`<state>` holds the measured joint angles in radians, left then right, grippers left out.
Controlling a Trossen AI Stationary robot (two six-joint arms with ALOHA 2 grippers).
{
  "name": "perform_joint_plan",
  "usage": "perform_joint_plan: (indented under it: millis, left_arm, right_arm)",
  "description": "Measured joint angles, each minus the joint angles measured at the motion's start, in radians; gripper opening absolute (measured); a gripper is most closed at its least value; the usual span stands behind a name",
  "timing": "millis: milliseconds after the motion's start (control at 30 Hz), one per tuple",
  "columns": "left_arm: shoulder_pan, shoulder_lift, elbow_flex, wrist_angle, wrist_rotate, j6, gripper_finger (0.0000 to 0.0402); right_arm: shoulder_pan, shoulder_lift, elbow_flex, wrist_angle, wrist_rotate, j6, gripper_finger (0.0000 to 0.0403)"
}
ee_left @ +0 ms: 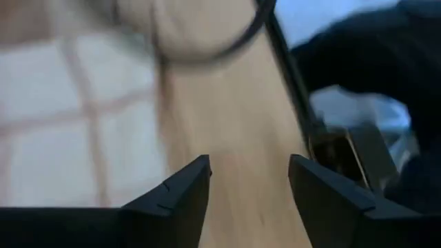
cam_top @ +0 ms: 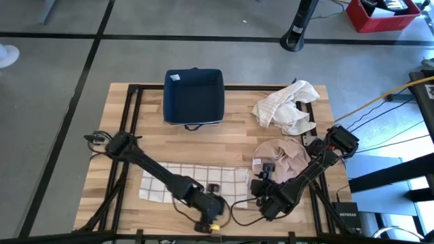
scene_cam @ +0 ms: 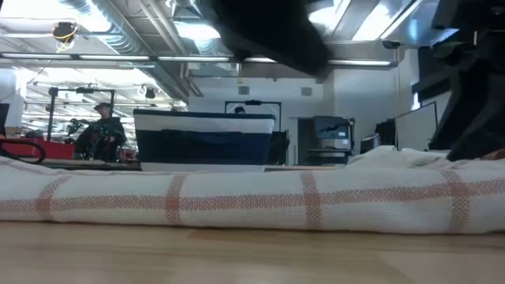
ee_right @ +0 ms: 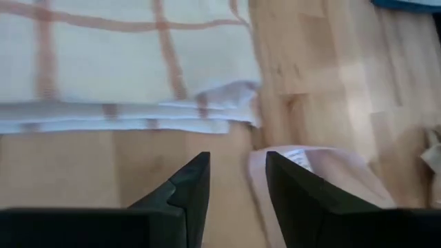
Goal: Fold towel
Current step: Fold the left white patterned towel
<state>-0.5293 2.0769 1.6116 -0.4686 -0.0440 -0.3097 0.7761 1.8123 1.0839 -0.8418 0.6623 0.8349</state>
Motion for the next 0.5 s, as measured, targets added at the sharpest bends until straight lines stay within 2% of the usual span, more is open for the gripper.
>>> perform_joint_plan:
  millis: [67,167,233,367,500]
  left_arm:
    - [-0.018,-0.04,0.0,-0.152,-0.093,-0.05,0.0191]
    - [-0.063,-0.07,-0.005,-0.378,-0.306,-0.15,0.0185]
    - [-0.097,-0.081,-0.026,-0.499,-0.407,-0.239,0.0179]
    - [-0.152,-0.088,-0.124,-0.638,-0.44,-0.386,0.0169]
    - [-0.164,-0.119,-0.263,-0.632,-0.427,-0.456,0.016]
  right_arm:
    - [0.0,-0.003,0.017,0.023,-0.001,-0.001,0.0143]
    - [-0.004,-0.004,0.042,0.087,0.021,-0.03,0.0143]
    - [-0.013,-0.004,0.046,0.176,0.036,-0.081,0.0143]
    - [-0.069,-0.003,0.047,0.316,0.01,-0.196,0.0143]
    - [-0.172,0.0,0.04,0.397,-0.054,-0.313,0.0143]
